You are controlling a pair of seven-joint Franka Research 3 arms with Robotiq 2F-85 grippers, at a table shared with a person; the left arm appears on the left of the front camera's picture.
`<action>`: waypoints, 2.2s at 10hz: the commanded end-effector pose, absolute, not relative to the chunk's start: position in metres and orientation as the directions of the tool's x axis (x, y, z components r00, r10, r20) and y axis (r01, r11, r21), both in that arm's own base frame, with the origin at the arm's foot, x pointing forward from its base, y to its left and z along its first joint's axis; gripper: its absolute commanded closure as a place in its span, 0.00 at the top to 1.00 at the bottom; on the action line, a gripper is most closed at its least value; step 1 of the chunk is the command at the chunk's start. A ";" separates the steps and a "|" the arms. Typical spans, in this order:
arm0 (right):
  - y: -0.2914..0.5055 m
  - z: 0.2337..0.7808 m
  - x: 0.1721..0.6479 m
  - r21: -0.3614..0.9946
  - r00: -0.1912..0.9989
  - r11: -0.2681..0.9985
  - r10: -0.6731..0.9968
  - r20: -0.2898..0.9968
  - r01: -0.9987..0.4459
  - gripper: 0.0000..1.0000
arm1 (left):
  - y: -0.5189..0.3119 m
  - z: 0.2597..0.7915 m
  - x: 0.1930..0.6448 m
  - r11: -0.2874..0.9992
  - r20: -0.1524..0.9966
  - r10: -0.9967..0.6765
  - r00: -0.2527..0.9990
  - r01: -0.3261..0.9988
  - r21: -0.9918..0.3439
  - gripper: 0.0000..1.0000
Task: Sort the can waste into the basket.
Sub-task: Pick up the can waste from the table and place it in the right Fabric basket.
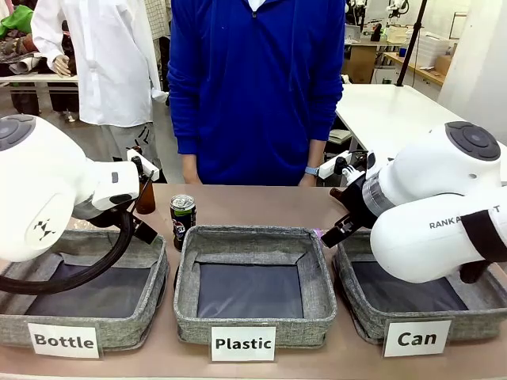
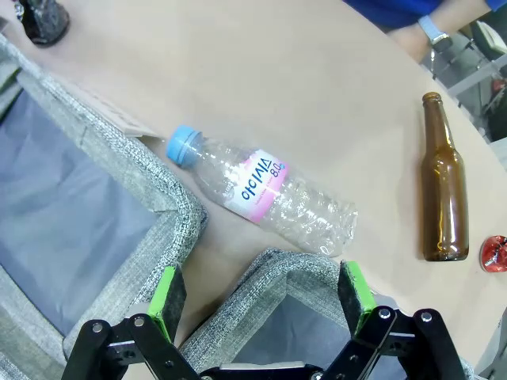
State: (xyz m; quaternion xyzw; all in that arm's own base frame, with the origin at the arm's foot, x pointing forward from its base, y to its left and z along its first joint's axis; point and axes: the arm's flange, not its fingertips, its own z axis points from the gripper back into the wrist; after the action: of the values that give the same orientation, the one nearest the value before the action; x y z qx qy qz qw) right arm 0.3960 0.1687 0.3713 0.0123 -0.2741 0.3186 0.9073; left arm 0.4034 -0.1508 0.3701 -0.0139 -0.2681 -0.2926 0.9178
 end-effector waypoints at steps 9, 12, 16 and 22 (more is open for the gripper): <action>0.109 0.513 0.336 0.304 0.852 0.847 0.278 0.444 -0.436 1.00 | -0.096 0.520 0.313 0.808 0.466 -0.314 0.827 0.490 -0.326 1.00; -0.012 0.528 0.294 0.550 0.869 0.728 0.128 0.479 -0.410 1.00 | 0.028 0.539 0.300 0.613 0.468 -0.240 0.850 0.507 -0.606 1.00; -0.202 0.472 0.251 0.752 0.819 0.560 -0.208 0.534 -0.348 1.00 | 0.208 0.488 0.258 0.391 0.450 0.331 0.829 0.314 -0.866 1.00; -0.267 0.417 0.210 0.821 0.749 0.509 -0.432 0.503 -0.258 1.00 | 0.253 0.442 0.230 0.336 0.349 0.518 0.781 0.190 -0.922 1.00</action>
State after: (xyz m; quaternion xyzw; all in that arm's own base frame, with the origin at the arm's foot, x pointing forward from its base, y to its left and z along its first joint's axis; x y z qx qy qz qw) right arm 0.2130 -0.2739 0.4045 0.4989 -0.3521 -0.0802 0.7878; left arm 0.2426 0.2469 0.4342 -0.5704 -0.3083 0.1224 0.7515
